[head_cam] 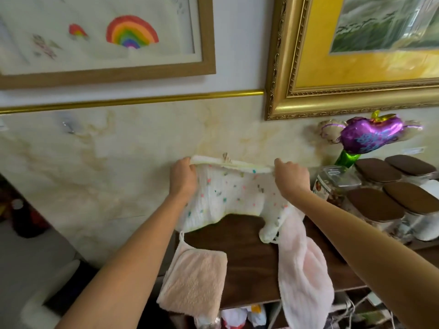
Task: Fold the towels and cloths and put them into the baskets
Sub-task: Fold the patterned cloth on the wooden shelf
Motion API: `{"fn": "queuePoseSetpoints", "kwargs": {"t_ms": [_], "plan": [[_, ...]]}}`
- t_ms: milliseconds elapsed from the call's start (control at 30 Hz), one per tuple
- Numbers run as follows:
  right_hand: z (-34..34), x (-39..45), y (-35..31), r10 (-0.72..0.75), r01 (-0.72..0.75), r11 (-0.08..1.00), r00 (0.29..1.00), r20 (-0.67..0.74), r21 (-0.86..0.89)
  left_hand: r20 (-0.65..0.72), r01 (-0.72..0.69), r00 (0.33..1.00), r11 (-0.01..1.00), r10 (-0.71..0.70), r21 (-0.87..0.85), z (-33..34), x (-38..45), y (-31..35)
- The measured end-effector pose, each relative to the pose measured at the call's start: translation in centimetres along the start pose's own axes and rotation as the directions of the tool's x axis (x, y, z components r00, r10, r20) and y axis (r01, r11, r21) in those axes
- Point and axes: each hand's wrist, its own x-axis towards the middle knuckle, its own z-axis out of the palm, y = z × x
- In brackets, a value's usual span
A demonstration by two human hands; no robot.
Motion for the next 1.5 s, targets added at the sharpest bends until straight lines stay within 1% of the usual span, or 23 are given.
{"fn": "queuePoseSetpoints", "kwargs": {"t_ms": [33,100,167,233,300,367,400,433,467,500,567,667,733,767,867,933,1000,1067,1133,1267,1333,1433,1500], "plan": [[-1.4,-0.2,-0.3,0.007,-0.007,1.0,0.986,-0.167,0.002,-0.1,-0.038,0.994,0.996,0.03,-0.081,-0.7,-0.4,0.6],[-3.1,-0.8,-0.3,-0.05,0.044,0.999,0.9,-0.433,-0.022,-0.172,-0.134,0.979,0.981,0.109,-0.139,-2.0,-1.5,1.2],[-3.3,-2.8,0.1,-0.195,0.135,0.979,0.83,-0.523,-0.15,-0.141,-0.175,0.977,0.978,0.158,-0.111,-2.8,-3.0,0.2],[-1.6,-5.1,0.7,-0.384,0.274,0.919,0.779,-0.496,-0.283,-0.044,-0.221,0.974,0.975,0.223,0.032,-2.6,-4.8,-2.4],[0.5,-7.7,1.4,-0.522,0.424,0.844,0.789,-0.325,-0.329,0.154,-0.271,0.959,0.93,0.239,0.249,-1.3,-6.5,-5.0],[3.0,-11.2,1.3,-0.526,0.501,0.82,0.851,-0.016,-0.276,0.425,-0.276,0.9,0.882,0.099,0.381,-0.3,-9.0,-7.6],[4.0,-13.0,1.1,-0.437,0.472,0.851,0.88,0.185,-0.232,0.551,-0.262,0.834,0.875,-0.007,0.407,0.2,-10.3,-8.6],[5.1,-14.4,1.2,-0.32,0.413,0.883,0.878,0.356,-0.224,0.656,-0.252,0.748,0.867,-0.107,0.429,0.7,-11.6,-9.5],[5.8,-15.7,1.2,-0.229,0.371,0.898,0.853,0.469,-0.236,0.73,-0.263,0.659,0.853,-0.182,0.45,1.1,-12.7,-9.9],[6.3,-16.6,1.4,-0.181,0.348,0.906,0.833,0.523,-0.241,0.771,-0.297,0.598,0.833,-0.218,0.467,1.3,-13.5,-10.1],[6.4,-17.7,1.8,-0.128,0.317,0.914,0.818,0.561,-0.254,0.798,-0.382,0.558,0.784,-0.227,0.49,1.0,-13.9,-9.5],[6.2,-18.4,2.6,-0.138,0.305,0.921,0.837,0.529,-0.241,0.804,-0.531,0.559,0.656,-0.205,0.536,-0.4,-12.7,-7.4],[5.9,-18.8,3.1,-0.12,0.228,0.962,0.846,0.519,-0.15,0.789,-0.567,0.602,0.628,-0.126,0.533,-0.4,-12.0,-6.0],[5.7,-18.9,3.5,-0.094,0.149,0.986,0.859,0.504,-0.069,0.777,-0.564,0.626,0.651,-0.064,0.508,-0.1,-11.9,-5.2],[4.8,-18.4,5.2,0.017,-0.098,0.981,0.9,0.435,0.166,0.747,-0.471,0.657,0.83,0.105,0.298,2.0,-13.1,-2.2],[4.3,-17.4,6.2,0.057,-0.161,0.952,0.928,0.368,0.261,0.739,-0.399,0.648,0.909,0.185,0.122,4.0,-14.7,0.4],[4.1,-16.1,6.8,0.079,-0.191,0.925,0.942,0.326,0.329,0.737,-0.362,0.629,0.932,0.248,-0.004,6.4,-16.5,2.2],[4.5,-14.0,7.5,0.084,-0.195,0.909,0.951,0.297,0.368,0.724,-0.376,0.611,0.922,0.321,-0.092,8.8,-18.4,4.0],[4.9,-11.9,7.6,0.053,-0.158,0.918,0.958,0.282,0.364,0.704,-0.452,0.583,0.882,0.406,-0.135,10.8,-20.1,5.6],[6.8,-7.6,8.3,-0.116,0.005,0.949,0.935,0.335,0.316,0.726,-0.64,0.486,0.763,0.487,-0.084,14.6,-22.8,9.0],[8.2,-5.7,8.2,-0.16,0.037,0.946,0.918,0.362,0.323,0.728,-0.683,0.48,0.73,0.489,-0.039,16.1,-23.6,9.9],[10.1,-3.6,7.6,-0.176,0.035,0.944,0.895,0.41,0.328,0.691,-0.604,0.57,0.797,0.444,-0.014,17.8,-24.2,10.7],[11.3,-2.9,7.3,-0.211,0.068,0.948,0.866,0.454,0.311,0.648,-0.449,0.671,0.893,0.36,-0.032,18.3,-23.9,10.6]]}}
